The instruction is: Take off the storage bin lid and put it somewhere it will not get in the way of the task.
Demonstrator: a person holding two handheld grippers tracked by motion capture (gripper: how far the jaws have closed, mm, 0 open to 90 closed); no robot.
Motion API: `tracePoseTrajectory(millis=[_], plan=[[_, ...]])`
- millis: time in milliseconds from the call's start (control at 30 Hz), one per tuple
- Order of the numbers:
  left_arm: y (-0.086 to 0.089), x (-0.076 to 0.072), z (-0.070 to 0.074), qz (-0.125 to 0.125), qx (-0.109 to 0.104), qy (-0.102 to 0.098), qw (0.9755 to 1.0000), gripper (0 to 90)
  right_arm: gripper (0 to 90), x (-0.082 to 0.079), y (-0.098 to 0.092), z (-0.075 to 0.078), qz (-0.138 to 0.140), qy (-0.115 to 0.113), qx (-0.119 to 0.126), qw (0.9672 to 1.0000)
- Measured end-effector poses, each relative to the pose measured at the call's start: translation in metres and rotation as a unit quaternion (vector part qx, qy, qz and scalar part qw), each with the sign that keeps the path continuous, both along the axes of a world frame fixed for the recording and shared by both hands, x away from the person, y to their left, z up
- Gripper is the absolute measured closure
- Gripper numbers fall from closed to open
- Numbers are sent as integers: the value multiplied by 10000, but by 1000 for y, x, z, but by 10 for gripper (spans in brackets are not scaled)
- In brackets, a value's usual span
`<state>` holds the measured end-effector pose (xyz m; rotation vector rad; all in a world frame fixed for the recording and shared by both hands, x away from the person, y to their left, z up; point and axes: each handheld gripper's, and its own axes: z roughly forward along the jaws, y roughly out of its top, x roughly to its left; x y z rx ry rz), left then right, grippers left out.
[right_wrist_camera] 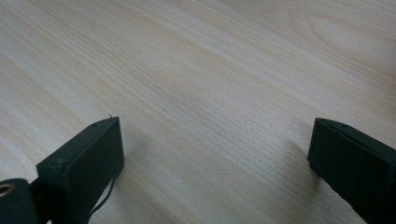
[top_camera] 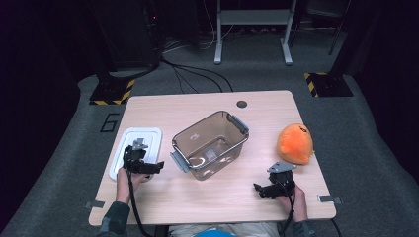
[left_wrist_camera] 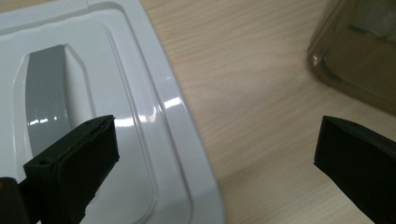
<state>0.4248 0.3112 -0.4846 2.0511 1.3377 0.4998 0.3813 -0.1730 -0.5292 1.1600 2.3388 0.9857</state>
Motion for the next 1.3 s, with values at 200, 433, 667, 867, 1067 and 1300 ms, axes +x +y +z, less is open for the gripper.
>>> tracePoseTrajectory(millis=[200, 433, 667, 867, 1067, 1300], plan=[[-11, -17, -8, -185, -33, -117, 9998, 0, 28, 0, 0, 0, -1, 0, 0, 10000], [-24, -33, -13, -465, -84, -178, 9987, 0, 28, 0, 0, 0, -2, 0, 0, 10000], [-38, -44, -26, -784, 46, -244, 9966, 0, 28, 0, 0, 0, -1, -1, -1, 10000], [-44, -49, -33, -918, 28, -324, 9952, 0, 28, 0, 0, 0, -1, -1, 0, 10000], [-45, -48, -41, -927, 114, -232, 9954, 0, 28, 0, 0, 0, -20, 4, 5, 10000], [-43, -47, -46, -868, 63, -239, 9959, 0, 28, 0, 0, 0, -23, 9, 14, 10000]])
